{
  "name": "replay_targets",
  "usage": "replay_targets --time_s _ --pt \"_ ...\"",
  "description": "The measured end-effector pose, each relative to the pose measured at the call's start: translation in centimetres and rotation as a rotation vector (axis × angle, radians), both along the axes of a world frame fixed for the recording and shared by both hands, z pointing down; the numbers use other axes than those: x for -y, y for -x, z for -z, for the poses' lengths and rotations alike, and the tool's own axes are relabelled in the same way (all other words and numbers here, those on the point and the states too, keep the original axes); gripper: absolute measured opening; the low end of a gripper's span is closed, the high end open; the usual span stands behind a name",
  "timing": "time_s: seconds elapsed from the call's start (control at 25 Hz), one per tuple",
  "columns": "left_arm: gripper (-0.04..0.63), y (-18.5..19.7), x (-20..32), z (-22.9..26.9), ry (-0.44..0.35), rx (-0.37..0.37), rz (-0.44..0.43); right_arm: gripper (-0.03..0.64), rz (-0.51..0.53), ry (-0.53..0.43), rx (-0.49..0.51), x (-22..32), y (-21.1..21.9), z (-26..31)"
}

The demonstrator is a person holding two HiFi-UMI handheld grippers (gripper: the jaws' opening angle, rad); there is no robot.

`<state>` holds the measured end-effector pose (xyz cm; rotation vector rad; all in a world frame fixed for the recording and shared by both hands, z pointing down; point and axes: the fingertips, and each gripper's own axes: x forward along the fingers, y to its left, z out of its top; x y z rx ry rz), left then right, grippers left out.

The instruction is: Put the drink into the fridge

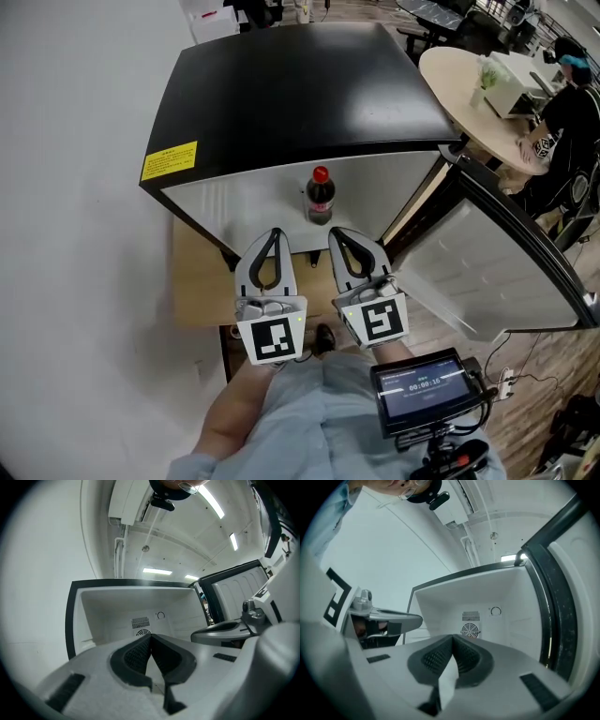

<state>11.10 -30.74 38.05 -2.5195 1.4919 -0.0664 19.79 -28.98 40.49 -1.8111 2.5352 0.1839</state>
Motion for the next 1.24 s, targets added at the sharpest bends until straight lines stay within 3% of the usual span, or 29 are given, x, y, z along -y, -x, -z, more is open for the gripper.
replay_targets --time_s 1.24 --pt "0.009 -2.2 -1.2 -0.4 -0.005 0.003 -0.036 0.003 0.015 0.011 -0.018 -0.6 0.2 0.3"
